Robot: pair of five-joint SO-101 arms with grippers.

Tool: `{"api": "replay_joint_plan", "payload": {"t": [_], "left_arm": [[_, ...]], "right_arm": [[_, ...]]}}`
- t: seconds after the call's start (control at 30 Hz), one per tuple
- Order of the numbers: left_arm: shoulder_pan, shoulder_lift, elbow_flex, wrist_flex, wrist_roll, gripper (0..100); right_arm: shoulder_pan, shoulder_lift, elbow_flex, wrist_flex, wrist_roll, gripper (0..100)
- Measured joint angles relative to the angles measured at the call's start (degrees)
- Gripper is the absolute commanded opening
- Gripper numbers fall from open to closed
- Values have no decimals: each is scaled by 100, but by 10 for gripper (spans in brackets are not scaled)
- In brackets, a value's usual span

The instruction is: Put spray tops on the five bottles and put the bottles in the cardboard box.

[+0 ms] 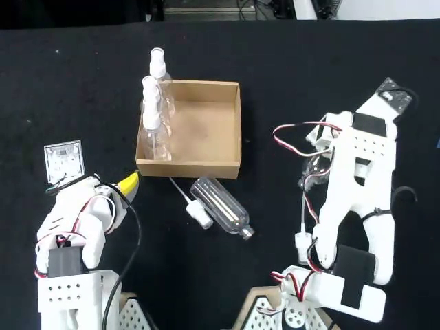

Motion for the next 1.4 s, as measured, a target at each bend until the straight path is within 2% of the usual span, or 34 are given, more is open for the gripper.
{"api": "replay_joint_plan", "payload": {"t": [0.13, 0.4, 0.53, 0.7, 0.9, 0.97, 1.13, 1.4], "left_arm": [[0, 0, 0, 0, 0, 321], [0, 0, 0, 0, 0, 321], [0, 0, 0, 0, 0, 321], [0, 0, 0, 0, 0, 321], [0, 0, 0, 0, 0, 321], [0, 0, 0, 0, 0, 321], [0, 0, 0, 0, 0, 321], [0, 0, 0, 0, 0, 321]], "right_arm": [[290, 0, -422, 70, -35, 145], [343, 0, -1266, 114, -18, 145], [571, 0, -1336, 141, 457, 145], [1099, 0, -369, 18, 1222, 145], [1846, 0, 1222, -888, 1943, 148], [1916, 0, 1407, -993, 2110, 186], [1925, 0, 1609, -1037, 2321, 360], [1776, -299, 1451, -624, 2435, 279]]}}
